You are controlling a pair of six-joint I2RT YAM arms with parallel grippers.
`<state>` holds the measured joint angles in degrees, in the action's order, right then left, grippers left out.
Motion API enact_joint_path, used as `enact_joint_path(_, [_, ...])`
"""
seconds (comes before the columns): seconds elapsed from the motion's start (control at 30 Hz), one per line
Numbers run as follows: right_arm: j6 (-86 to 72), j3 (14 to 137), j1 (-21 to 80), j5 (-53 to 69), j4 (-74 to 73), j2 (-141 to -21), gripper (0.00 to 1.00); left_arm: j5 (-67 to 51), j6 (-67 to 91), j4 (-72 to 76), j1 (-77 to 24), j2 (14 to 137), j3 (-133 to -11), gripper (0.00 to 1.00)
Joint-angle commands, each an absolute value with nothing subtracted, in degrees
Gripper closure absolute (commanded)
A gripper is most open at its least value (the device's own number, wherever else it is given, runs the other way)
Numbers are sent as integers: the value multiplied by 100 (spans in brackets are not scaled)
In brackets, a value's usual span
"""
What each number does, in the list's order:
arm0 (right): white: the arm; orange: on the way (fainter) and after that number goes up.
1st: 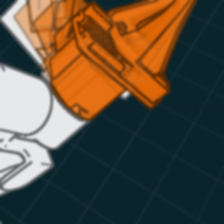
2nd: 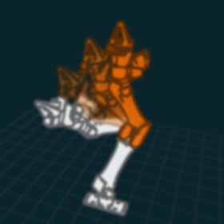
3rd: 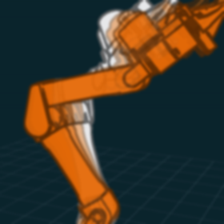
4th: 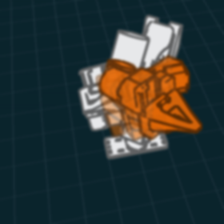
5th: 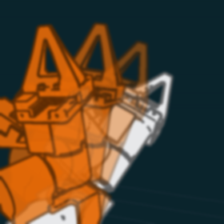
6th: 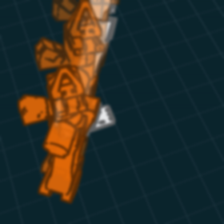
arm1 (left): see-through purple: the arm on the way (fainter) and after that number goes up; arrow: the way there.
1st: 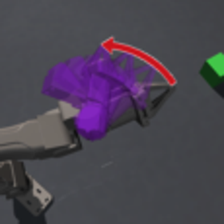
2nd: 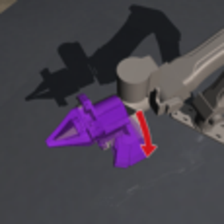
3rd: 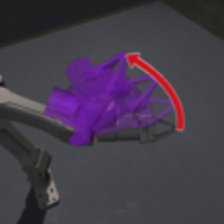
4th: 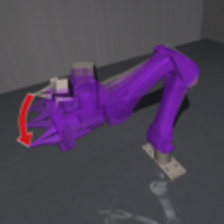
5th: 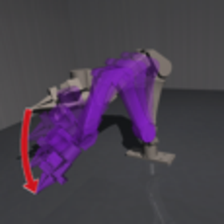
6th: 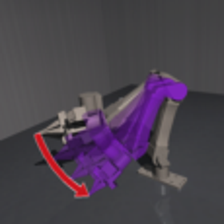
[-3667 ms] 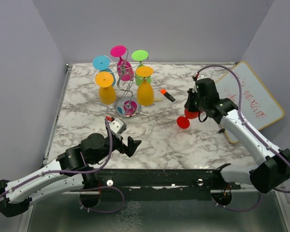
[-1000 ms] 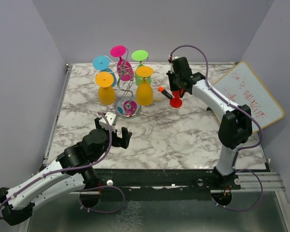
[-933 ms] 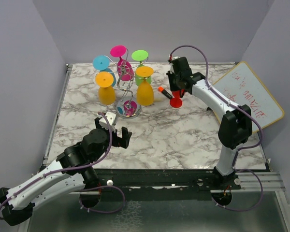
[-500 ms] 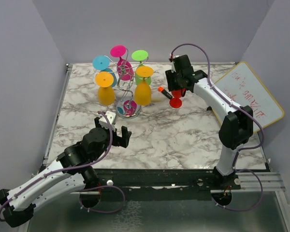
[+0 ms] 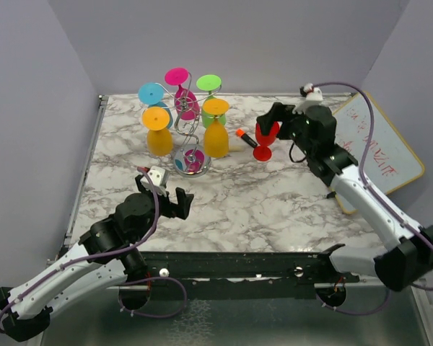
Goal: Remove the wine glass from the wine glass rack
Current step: Pick up the wine glass from the wine rack.
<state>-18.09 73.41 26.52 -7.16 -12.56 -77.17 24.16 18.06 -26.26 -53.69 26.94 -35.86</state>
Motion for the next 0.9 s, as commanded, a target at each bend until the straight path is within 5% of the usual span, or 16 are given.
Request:
enact_joint_path(0.0, [-2942, 5606, 2646, -376, 1835, -6653, 0, 2679, 1896, -2542, -5344, 2620, -3510, 1])
enact_joint_path(0.2, [-4013, 5766, 2646, 758, 1765, -6514, 0, 2804, 1912, -2514, -5344, 2706, -3503, 1])
enact_joint_path(0.53, [-5633, 6103, 2653, 2986, 2619, -7474, 16, 2725, 1830, -2382, -5344, 2862, -3471, 1])
enact_joint_path(0.67, [-6376, 5901, 2663, 3097, 3485, -7897, 25, 2707, 1835, -2375, -5344, 2905, -3480, 1])
enact_joint_path(0.87, [-6904, 6753, 2663, 3038, 2519, -8619, 32, 2552, 1621, -2199, -5340, 2874, -3412, 1])
